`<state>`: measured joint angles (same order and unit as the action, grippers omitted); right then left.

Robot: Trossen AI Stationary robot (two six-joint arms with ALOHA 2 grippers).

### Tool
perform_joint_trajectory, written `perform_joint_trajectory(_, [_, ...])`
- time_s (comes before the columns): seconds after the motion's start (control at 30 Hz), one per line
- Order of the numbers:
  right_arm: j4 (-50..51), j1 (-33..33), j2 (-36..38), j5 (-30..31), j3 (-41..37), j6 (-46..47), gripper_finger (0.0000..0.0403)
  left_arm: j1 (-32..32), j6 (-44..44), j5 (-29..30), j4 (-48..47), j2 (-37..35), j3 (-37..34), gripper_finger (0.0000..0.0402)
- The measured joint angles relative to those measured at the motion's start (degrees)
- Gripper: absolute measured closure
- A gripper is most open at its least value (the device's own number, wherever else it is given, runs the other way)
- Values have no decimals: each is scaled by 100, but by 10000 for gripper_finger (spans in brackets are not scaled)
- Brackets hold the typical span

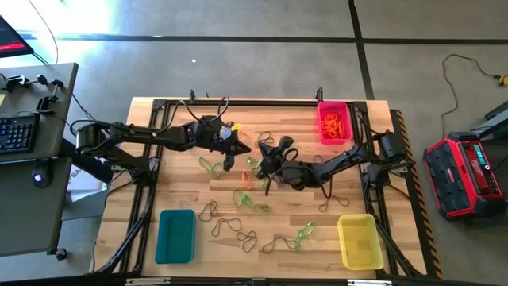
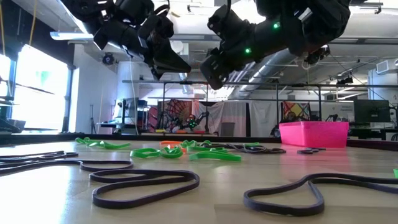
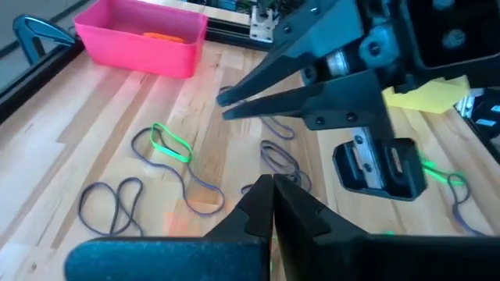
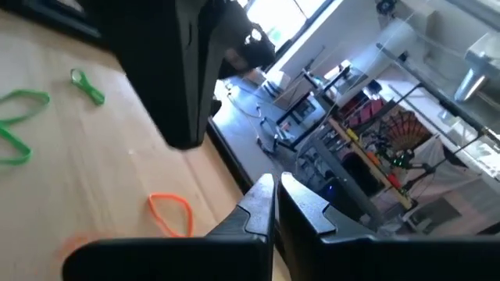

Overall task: Sort rubber bands into baskets
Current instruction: Put the orange rubber band into the red bin

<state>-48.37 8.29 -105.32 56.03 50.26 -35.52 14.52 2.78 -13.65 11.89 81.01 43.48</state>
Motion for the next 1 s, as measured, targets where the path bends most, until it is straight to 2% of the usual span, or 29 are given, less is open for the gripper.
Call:
perform_joint_trajectory(0.23, [905, -8, 0, -255, -2, 1067, 395, -214, -206, 431, 36, 0, -59, 401])
perform_joint_trajectory(0.3, [1241, -62, 0, -687, -4, 1715, 395, -264, -262, 548, 334, 0, -264, 401])
perform_joint_trajectory(0.47, [2066, -447, 0, -2601, -4, 3643, 395, -221, -14, 571, 1608, 0, -1063, 401])
perform_joint_trajectory(0.6, [2663, -818, 0, -3136, -7, 4582, 389, -217, 137, 561, 2202, 0, -1497, 401])
perform_joint_trajectory(0.8, [3185, -1395, 0, -4237, -7, 5645, 326, -218, 213, 551, 2268, 0, -1694, 401])
perform_joint_trajectory(0.9, [3218, -1545, 0, -4489, -7, 5921, 288, -218, 211, 551, 2273, 0, -1694, 401])
perform_joint_trajectory(1.0, [3224, -1629, -18, -4600, -7, 5976, 270, -218, 211, 551, 2277, 0, -1694, 401])
